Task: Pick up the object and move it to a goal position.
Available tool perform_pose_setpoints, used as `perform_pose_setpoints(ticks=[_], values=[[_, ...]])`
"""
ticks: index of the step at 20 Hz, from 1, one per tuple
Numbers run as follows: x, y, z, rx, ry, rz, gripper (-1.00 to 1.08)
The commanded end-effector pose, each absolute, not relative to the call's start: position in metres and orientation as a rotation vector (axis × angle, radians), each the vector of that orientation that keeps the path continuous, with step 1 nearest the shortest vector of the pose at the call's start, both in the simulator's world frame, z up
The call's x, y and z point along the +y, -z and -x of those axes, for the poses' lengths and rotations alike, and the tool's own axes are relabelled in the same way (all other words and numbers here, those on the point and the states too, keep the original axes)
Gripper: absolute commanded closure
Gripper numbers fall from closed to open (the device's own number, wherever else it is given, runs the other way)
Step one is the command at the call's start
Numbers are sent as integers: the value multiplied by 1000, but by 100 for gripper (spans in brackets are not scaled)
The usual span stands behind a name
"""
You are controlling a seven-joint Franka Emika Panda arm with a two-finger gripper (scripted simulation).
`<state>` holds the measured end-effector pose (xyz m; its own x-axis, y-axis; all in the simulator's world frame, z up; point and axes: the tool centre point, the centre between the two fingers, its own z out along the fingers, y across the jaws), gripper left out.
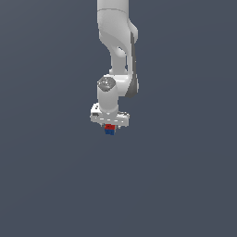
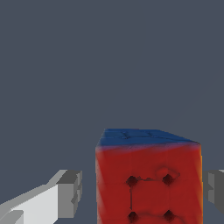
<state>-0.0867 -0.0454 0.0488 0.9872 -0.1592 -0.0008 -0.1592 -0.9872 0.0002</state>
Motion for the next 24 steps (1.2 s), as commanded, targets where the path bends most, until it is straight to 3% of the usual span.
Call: perform_pose_setpoints(ticks=[1,6,7,24], values=[[-45,-40,87,-251,0,-3131,-92],[-46,-33,86,-252,0,-3131,-92],[-46,-33,86,-252,0,-3131,108],[-42,-45,80,-252,0,-3131,108]])
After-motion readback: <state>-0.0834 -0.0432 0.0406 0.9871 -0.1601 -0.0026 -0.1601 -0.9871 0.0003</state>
